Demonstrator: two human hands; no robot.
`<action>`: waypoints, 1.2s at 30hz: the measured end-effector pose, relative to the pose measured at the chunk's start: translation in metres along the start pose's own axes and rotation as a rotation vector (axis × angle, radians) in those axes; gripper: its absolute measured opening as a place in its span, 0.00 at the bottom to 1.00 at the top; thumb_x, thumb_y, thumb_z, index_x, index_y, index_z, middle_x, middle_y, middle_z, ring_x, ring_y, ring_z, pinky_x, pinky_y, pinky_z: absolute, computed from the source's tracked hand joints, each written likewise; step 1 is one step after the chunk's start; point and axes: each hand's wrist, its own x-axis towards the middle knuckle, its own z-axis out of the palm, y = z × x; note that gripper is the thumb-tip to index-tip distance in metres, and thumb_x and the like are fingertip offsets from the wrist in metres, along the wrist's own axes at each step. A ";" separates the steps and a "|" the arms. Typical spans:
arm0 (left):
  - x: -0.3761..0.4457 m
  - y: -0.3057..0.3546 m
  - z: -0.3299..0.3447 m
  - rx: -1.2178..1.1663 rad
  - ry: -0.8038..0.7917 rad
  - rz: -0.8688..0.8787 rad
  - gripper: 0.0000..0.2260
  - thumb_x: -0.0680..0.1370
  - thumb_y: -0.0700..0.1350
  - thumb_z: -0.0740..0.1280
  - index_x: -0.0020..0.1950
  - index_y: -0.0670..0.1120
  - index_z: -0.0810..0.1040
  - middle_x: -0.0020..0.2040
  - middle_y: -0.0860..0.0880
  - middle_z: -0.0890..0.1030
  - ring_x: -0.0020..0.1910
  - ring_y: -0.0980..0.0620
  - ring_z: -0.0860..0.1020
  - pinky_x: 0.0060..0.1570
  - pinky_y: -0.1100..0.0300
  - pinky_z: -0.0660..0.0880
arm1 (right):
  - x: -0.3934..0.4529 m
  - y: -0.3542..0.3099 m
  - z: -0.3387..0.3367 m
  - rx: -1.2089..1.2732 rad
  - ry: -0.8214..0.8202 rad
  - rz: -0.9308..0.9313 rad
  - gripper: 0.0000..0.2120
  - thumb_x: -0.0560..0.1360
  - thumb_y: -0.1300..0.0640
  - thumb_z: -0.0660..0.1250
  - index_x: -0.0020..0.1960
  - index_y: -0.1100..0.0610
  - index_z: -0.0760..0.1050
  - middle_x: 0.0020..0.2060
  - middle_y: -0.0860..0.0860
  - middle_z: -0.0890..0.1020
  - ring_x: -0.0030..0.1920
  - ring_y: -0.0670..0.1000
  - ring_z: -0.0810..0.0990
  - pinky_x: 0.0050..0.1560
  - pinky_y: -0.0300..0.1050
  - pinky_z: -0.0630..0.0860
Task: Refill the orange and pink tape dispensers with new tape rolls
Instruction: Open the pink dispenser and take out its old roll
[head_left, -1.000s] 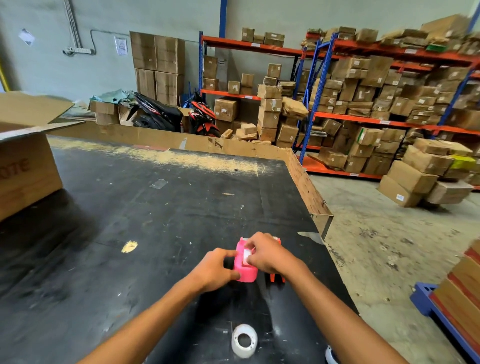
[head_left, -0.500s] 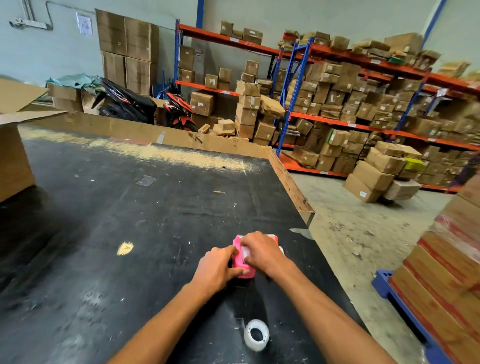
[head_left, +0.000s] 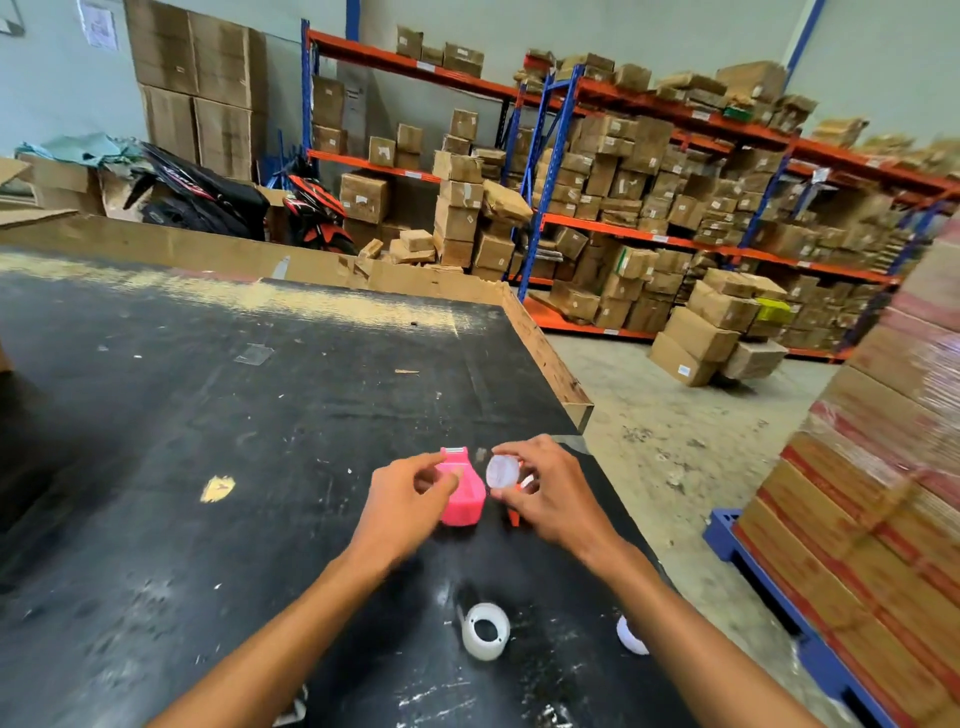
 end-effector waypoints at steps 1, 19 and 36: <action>-0.006 0.006 0.001 -0.128 -0.036 -0.054 0.08 0.75 0.47 0.68 0.48 0.47 0.85 0.42 0.45 0.86 0.37 0.53 0.84 0.47 0.57 0.81 | -0.003 -0.003 -0.003 0.009 -0.007 -0.018 0.20 0.67 0.63 0.73 0.58 0.54 0.79 0.47 0.52 0.75 0.44 0.50 0.78 0.45 0.42 0.78; -0.084 0.044 0.050 -0.543 -0.164 -0.274 0.10 0.74 0.43 0.70 0.49 0.36 0.84 0.41 0.40 0.85 0.36 0.51 0.84 0.38 0.66 0.81 | -0.087 0.007 -0.022 0.315 0.063 -0.125 0.14 0.70 0.65 0.70 0.55 0.56 0.81 0.41 0.42 0.81 0.42 0.42 0.81 0.45 0.33 0.78; -0.124 0.037 0.031 -0.604 -0.063 -0.356 0.17 0.63 0.44 0.74 0.46 0.35 0.81 0.44 0.35 0.84 0.37 0.51 0.84 0.35 0.68 0.80 | -0.090 0.035 -0.041 0.229 -0.271 -0.077 0.14 0.69 0.62 0.75 0.54 0.56 0.82 0.35 0.45 0.81 0.38 0.43 0.79 0.44 0.36 0.77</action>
